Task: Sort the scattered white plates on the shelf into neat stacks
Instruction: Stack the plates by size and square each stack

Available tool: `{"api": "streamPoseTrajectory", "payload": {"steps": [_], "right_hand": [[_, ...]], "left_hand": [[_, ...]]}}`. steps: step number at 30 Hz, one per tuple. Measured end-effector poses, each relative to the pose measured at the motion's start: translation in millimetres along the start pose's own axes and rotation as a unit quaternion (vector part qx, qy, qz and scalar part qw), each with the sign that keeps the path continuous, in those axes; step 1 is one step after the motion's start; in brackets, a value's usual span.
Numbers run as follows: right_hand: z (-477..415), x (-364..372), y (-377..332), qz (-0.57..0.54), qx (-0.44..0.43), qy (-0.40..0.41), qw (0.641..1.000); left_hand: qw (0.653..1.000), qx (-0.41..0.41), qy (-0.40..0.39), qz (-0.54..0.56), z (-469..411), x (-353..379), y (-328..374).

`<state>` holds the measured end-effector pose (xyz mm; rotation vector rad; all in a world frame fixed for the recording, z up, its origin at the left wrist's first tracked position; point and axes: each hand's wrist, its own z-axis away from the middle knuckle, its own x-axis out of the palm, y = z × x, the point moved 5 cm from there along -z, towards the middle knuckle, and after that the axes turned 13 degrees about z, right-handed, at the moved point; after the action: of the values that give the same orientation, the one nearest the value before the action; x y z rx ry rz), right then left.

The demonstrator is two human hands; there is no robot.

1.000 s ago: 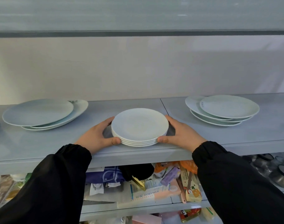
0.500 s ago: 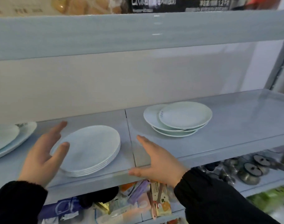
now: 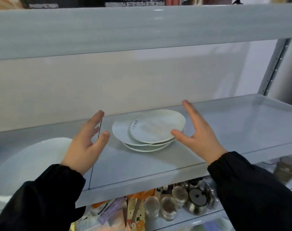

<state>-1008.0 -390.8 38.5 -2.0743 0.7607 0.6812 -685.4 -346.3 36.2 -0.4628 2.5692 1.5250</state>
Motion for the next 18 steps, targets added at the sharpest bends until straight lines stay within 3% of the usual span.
{"api": "streamPoseTrajectory", "payload": {"steps": [9,18], "right_hand": [[-18.6,25.0,77.8,-0.084,0.119,-0.058,0.988],[-25.3,31.6,83.7,-0.126,0.082,-0.079,0.986]], "left_hand": [[0.990,-0.115,0.075,0.011,-20.8,38.3,-57.6],[0.987,-0.123,0.048,-0.093,-29.7,30.3,-69.1]]}}
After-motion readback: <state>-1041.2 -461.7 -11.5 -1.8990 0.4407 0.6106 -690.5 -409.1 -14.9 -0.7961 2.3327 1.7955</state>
